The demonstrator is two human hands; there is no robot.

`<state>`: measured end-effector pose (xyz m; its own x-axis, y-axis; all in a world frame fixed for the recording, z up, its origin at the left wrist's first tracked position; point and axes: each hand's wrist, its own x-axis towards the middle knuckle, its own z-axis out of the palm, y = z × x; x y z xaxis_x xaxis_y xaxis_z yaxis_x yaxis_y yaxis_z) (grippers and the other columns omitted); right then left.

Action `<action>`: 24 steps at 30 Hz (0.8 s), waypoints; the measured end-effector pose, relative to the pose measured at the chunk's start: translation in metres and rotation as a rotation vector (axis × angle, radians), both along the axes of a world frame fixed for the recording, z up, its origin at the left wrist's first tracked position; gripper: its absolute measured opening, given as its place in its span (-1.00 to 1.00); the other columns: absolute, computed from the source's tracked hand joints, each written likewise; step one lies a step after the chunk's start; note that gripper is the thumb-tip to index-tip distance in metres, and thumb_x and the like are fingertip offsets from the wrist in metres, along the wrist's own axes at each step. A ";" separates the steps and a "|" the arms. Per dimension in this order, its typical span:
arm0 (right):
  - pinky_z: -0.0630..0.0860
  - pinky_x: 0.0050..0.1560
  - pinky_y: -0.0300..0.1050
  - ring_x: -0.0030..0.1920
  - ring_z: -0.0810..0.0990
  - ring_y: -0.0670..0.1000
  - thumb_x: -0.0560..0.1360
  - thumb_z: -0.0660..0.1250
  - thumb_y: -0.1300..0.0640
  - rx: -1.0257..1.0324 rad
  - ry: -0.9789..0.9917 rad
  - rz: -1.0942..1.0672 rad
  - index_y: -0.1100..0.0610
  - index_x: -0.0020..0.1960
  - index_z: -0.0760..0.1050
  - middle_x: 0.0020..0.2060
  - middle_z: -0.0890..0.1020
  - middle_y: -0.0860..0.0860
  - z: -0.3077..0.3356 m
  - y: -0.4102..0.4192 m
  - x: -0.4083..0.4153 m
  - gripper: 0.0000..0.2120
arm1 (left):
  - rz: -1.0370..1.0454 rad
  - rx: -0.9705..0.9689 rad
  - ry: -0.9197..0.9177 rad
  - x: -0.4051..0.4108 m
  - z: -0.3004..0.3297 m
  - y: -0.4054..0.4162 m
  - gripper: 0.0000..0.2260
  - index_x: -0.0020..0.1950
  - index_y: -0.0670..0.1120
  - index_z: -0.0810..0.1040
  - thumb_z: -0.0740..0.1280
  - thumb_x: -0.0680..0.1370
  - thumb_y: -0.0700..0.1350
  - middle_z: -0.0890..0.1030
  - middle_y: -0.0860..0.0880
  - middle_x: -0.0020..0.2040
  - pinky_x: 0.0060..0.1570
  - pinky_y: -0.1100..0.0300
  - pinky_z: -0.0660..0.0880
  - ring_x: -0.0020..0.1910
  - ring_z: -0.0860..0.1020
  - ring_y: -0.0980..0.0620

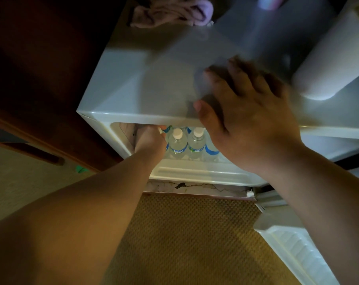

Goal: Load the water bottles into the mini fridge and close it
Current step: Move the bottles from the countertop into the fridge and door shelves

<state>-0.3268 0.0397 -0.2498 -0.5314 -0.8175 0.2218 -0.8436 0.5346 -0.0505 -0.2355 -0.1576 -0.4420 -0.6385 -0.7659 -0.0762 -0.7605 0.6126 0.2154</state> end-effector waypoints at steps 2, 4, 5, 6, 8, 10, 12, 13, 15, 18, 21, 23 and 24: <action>0.14 0.52 0.27 0.59 0.20 0.20 0.61 -0.16 -0.31 0.005 -0.002 -0.001 -0.08 0.61 0.20 0.61 0.25 0.12 0.000 -0.001 0.000 -0.34 | -0.046 0.051 -0.124 -0.004 0.008 0.001 -0.69 0.32 -0.14 0.59 0.34 0.59 -0.12 0.59 -0.09 -0.04 -0.32 0.16 0.33 -0.24 0.49 -0.06; 0.14 0.52 0.27 0.59 0.20 0.20 0.61 -0.16 -0.32 0.008 -0.015 -0.007 -0.08 0.62 0.19 0.61 0.25 0.12 0.002 -0.002 0.000 -0.34 | -0.053 -0.007 -0.213 0.001 0.024 0.001 -0.51 0.53 -0.04 0.38 0.31 0.59 -0.06 0.54 -0.04 0.07 -0.39 0.08 0.24 -0.17 0.43 -0.09; 0.14 0.52 0.27 0.60 0.19 0.19 0.60 -0.17 -0.33 0.013 -0.022 -0.010 -0.08 0.62 0.19 0.61 0.24 0.12 0.002 -0.003 0.001 -0.33 | -0.054 -0.039 -0.286 0.003 0.031 0.001 -0.45 0.60 -0.01 0.26 0.28 0.61 -0.04 0.51 -0.04 0.14 -0.37 0.08 0.22 -0.05 0.46 -0.10; 0.13 0.52 0.27 0.60 0.18 0.19 0.59 -0.19 -0.33 0.021 -0.026 -0.012 -0.09 0.62 0.18 0.61 0.24 0.11 0.003 -0.003 0.001 -0.32 | -0.041 -0.017 -0.343 0.006 0.031 0.003 -0.41 0.64 0.01 0.16 0.25 0.63 -0.02 0.49 -0.05 0.19 -0.37 0.07 0.21 0.06 0.46 -0.10; 0.13 0.52 0.27 0.60 0.18 0.18 0.58 -0.20 -0.34 0.023 -0.037 -0.015 -0.10 0.62 0.18 0.62 0.23 0.10 0.004 -0.002 0.001 -0.31 | -0.060 -0.021 -0.382 0.008 0.030 0.008 -0.40 0.64 0.00 0.17 0.24 0.62 -0.01 0.51 -0.07 0.15 -0.39 0.04 0.21 0.04 0.46 -0.16; 0.15 0.52 0.28 0.58 0.21 0.19 0.58 -0.17 -0.34 0.002 -0.045 -0.016 -0.10 0.60 0.21 0.60 0.26 0.10 0.004 -0.003 0.001 -0.32 | 0.047 0.043 -0.144 0.014 0.041 0.016 -0.58 0.50 -0.03 0.41 0.25 0.63 -0.05 0.57 -0.11 0.00 -0.37 -0.06 0.35 -0.17 0.45 -0.21; 0.15 0.51 0.28 0.57 0.23 0.20 0.58 -0.13 -0.34 -0.004 -0.055 -0.017 -0.11 0.58 0.23 0.59 0.28 0.11 0.005 -0.003 0.002 -0.35 | 0.193 0.205 0.155 0.021 0.051 0.030 -0.68 0.40 -0.10 0.50 0.29 0.65 -0.10 0.59 -0.19 0.12 -0.07 -0.10 0.52 -0.01 0.54 -0.29; 0.15 0.51 0.28 0.57 0.22 0.19 0.58 -0.13 -0.34 0.002 -0.067 -0.019 -0.12 0.58 0.22 0.59 0.27 0.11 0.006 -0.002 0.003 -0.36 | 0.194 0.212 0.246 0.028 0.056 0.035 -0.65 0.43 -0.09 0.46 0.32 0.64 -0.13 0.55 -0.17 0.28 0.14 -0.02 0.51 0.20 0.54 -0.21; 0.11 0.53 0.27 0.58 0.18 0.18 0.57 -0.13 -0.35 0.032 -0.109 -0.017 -0.14 0.58 0.18 0.61 0.22 0.11 0.010 -0.002 0.001 -0.35 | 0.117 0.277 0.325 0.051 0.075 0.058 -0.57 0.48 -0.02 0.44 0.37 0.61 -0.16 0.47 -0.07 0.42 0.31 0.15 0.37 0.39 0.46 -0.06; -0.03 0.57 0.28 0.62 0.05 0.19 0.59 -0.07 -0.37 0.147 -0.238 -0.025 -0.16 0.63 0.06 0.66 0.04 0.10 0.023 -0.002 0.000 -0.34 | 0.085 0.347 0.383 0.097 0.101 0.104 -0.57 0.48 0.08 0.45 0.38 0.61 -0.09 0.49 0.04 0.41 0.29 0.25 0.32 0.37 0.45 0.09; -0.08 0.60 0.30 0.65 -0.05 0.18 0.63 0.12 -0.29 0.126 -0.325 0.007 -0.10 0.67 0.03 0.67 -0.07 0.07 0.053 0.018 0.024 -0.32 | 0.125 0.364 0.425 0.143 0.144 0.143 -0.59 0.46 0.20 0.43 0.35 0.62 -0.01 0.53 0.15 0.34 0.31 0.15 0.50 0.30 0.52 0.13; 0.05 0.60 0.27 0.65 -0.04 0.13 0.62 0.20 -0.23 -0.011 -0.372 0.067 -0.09 0.65 0.10 0.67 -0.06 0.00 0.086 0.047 0.057 -0.34 | 0.141 0.384 0.510 0.164 0.186 0.161 -0.61 0.44 0.24 0.43 0.33 0.63 0.01 0.59 0.21 0.29 0.22 0.16 0.59 0.21 0.58 0.22; 0.15 0.59 0.23 0.65 -0.03 0.08 0.61 0.23 -0.21 -0.096 -0.397 0.086 -0.12 0.63 0.13 0.67 -0.05 -0.06 0.108 0.063 0.075 -0.36 | 0.149 0.366 0.552 0.173 0.212 0.168 -0.62 0.43 0.22 0.45 0.34 0.62 0.00 0.63 0.21 0.25 0.20 0.18 0.60 0.17 0.61 0.24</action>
